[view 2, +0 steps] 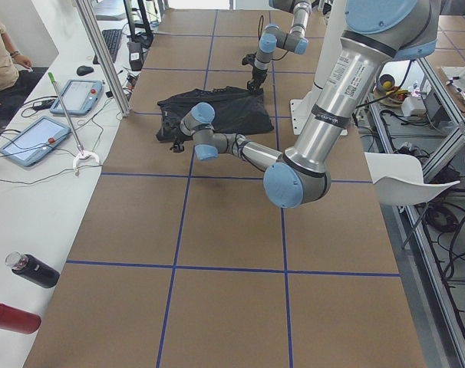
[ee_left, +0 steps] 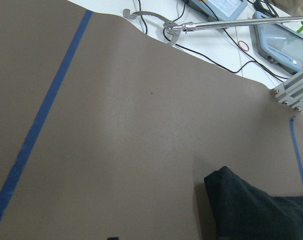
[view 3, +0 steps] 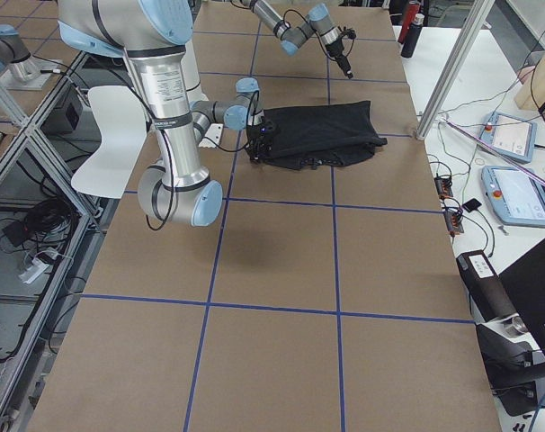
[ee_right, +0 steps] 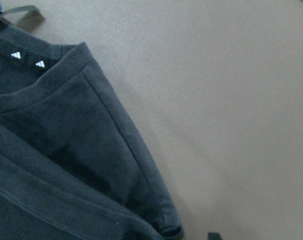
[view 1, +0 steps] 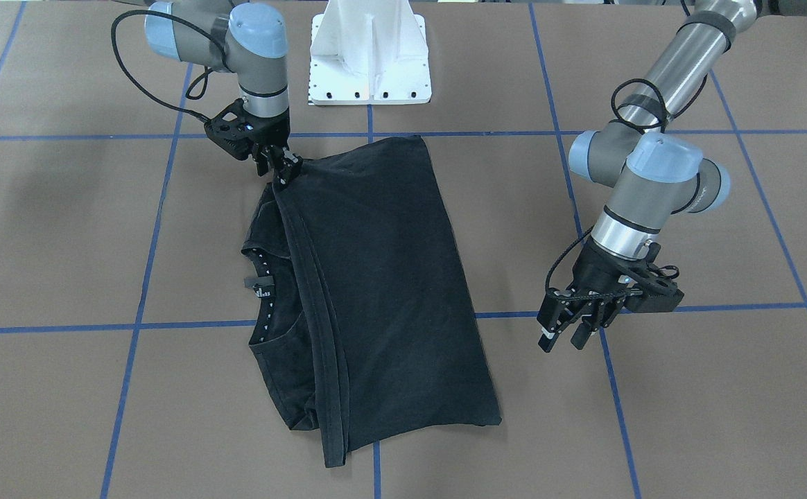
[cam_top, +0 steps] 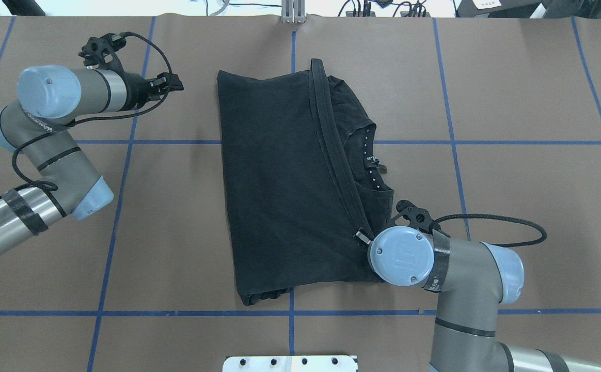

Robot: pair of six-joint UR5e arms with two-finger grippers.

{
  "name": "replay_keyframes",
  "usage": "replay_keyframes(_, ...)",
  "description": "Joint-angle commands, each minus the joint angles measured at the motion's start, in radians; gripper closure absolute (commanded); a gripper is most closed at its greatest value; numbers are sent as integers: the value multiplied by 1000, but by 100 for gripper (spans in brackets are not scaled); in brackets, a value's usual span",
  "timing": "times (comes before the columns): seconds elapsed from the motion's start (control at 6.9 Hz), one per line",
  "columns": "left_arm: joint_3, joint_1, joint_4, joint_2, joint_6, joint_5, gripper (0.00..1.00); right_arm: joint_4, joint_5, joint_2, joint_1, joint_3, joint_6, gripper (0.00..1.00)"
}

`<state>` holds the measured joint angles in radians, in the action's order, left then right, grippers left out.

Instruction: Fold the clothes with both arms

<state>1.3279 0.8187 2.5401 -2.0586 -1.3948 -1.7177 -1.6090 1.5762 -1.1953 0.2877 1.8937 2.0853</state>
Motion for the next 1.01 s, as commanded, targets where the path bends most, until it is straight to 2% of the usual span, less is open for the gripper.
replay_keyframes(0.0,-1,-1,0,0,-1,0,27,-3,-1,-3,-5,-1,-2,43)
replay_keyframes(0.29,1,-3,0,0,-1,1,27,-3,-1,-1,-9,-7,-2,47)
replay_keyframes(0.72,1,-3,0,2,-1,0,27,-3,-1,-3,-9,-8,-2,69)
replay_keyframes(0.87,1,-3,0,2,-1,1,27,-3,-1,-1,-7,-7,1,96)
